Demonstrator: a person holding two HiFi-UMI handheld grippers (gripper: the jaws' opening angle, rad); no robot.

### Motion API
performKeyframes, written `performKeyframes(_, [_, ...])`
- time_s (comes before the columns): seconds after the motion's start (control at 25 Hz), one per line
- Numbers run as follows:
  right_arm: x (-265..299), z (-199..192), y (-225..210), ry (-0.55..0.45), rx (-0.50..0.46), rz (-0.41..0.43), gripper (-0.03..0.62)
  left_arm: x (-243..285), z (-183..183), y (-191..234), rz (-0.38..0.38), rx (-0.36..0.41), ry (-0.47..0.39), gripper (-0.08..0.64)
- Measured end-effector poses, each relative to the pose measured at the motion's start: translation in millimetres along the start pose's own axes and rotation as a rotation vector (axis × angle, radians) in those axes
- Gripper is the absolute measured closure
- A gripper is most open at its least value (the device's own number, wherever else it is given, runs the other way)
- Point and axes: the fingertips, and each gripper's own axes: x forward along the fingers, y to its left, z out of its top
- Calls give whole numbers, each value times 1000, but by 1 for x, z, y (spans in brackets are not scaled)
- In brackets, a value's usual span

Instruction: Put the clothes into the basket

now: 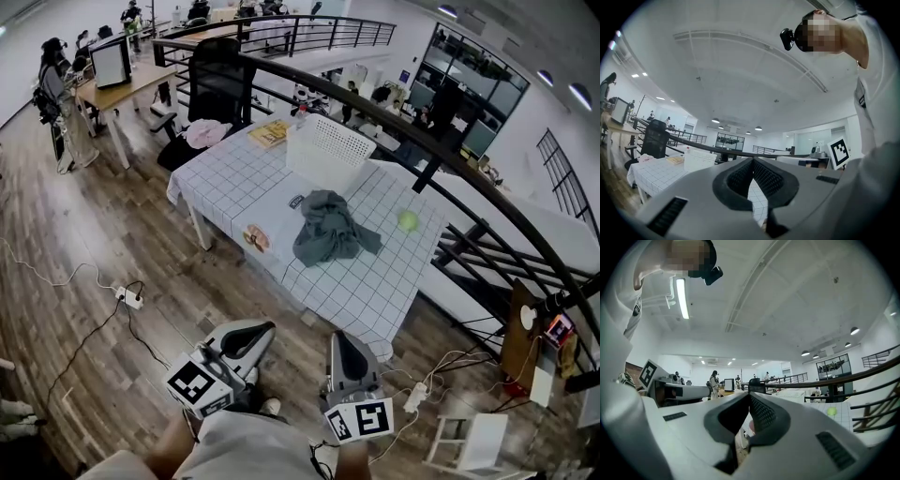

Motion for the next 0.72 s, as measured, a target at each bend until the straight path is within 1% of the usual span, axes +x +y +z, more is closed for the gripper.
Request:
performKeyframes(0.16, [18,-1,-6,14,-15,-20,577,12,-3,16,-23,-10,4,555])
performKeyframes(0.36, [44,-4,-13,30,-28,-46,577,30,2,37,-58,-15,-13,555])
performKeyframes(0.48, [61,-4,-14,36,-37,-60,577,38,5,54,-68,-34,-14,555])
performKeyframes(0.72, [93,-7,-15,56,-53,-82,577,48,10,87,-90,-44,-25,555])
